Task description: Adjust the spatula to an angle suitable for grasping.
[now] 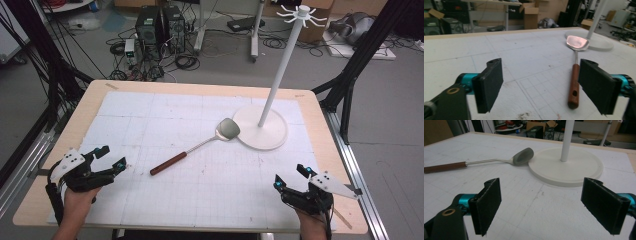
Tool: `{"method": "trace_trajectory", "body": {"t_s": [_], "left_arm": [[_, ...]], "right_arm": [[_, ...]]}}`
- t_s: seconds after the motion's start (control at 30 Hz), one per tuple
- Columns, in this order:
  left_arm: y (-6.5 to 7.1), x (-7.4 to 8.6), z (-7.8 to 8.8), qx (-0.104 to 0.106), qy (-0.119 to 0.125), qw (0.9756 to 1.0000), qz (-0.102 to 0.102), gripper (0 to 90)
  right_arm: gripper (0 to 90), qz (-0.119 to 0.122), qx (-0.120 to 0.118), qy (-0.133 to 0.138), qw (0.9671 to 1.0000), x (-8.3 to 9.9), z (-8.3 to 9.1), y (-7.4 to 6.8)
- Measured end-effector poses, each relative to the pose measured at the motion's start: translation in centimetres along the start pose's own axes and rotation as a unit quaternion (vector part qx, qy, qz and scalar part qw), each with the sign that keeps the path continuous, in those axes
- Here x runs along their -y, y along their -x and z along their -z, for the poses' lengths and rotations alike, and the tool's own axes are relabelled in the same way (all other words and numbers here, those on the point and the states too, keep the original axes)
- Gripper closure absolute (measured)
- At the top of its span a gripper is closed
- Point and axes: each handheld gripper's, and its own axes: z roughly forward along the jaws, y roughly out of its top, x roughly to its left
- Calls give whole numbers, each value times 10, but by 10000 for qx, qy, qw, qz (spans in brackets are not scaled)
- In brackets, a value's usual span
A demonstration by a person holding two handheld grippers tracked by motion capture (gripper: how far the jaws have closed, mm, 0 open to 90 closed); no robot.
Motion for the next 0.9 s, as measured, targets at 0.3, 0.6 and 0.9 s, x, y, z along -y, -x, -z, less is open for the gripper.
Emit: {"method": "trace_trajectory", "body": {"t_s": [0.3,0.6,0.9], "left_arm": [[5,-3,-19,418,-396,9983,131,280],[18,-24,-74,894,-1009,9908,142,289],[43,-44,-141,1289,-1551,9793,-203,305]], "right_arm": [[156,-36,41,-89,9999,1,-2,-2],[156,-47,37,-126,9999,-1,-5,-2],[156,37,50,-129,9999,-2,-4,-4]]}}
